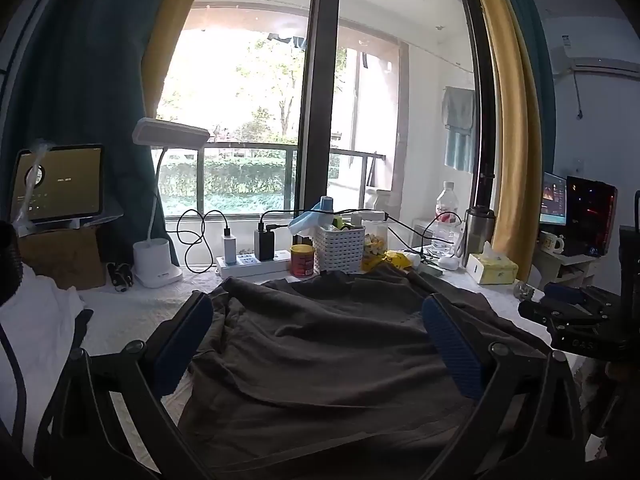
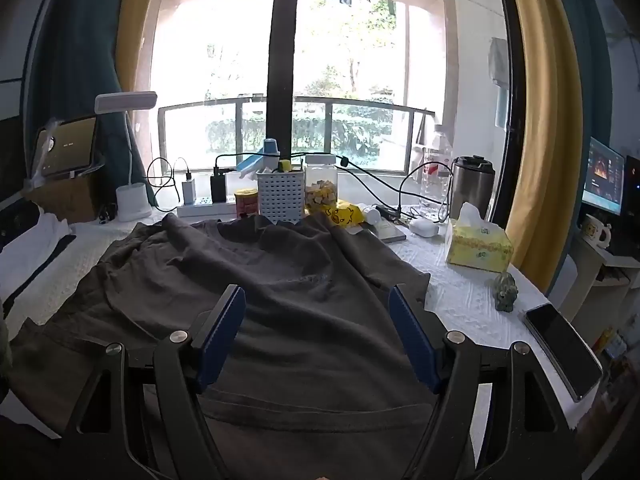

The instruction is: Fold small clothes

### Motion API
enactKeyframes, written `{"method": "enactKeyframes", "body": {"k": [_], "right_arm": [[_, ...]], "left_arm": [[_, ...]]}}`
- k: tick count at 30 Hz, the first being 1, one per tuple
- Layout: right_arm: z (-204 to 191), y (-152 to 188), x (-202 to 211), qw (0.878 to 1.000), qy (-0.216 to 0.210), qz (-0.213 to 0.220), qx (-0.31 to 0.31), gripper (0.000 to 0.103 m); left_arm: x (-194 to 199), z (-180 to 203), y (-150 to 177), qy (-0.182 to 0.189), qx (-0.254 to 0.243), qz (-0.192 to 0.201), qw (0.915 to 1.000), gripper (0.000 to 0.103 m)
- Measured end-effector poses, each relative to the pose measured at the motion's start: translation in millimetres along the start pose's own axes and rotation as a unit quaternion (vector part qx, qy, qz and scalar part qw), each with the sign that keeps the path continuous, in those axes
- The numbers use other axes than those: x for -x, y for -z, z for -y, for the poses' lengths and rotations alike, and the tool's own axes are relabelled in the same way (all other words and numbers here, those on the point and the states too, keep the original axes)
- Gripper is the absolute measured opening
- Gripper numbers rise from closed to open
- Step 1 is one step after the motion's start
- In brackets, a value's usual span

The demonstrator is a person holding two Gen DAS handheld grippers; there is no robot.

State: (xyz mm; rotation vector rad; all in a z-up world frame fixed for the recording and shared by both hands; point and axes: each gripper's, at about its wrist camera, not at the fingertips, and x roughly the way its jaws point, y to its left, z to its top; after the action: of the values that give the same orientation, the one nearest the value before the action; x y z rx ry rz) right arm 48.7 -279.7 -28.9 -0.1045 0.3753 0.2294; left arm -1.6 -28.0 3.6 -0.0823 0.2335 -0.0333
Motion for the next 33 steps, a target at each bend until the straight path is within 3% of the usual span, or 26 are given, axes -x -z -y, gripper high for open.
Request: {"method": "enactKeyframes", "body": {"k": [33], "right_arm": [[0.0,0.8,1.3,1.000,0.000,0.001,0.000,0.077]], "left_arm": [[0.8,5.6,1.5,0.002,-0.002,0.001,1.0000,0.103]]}}
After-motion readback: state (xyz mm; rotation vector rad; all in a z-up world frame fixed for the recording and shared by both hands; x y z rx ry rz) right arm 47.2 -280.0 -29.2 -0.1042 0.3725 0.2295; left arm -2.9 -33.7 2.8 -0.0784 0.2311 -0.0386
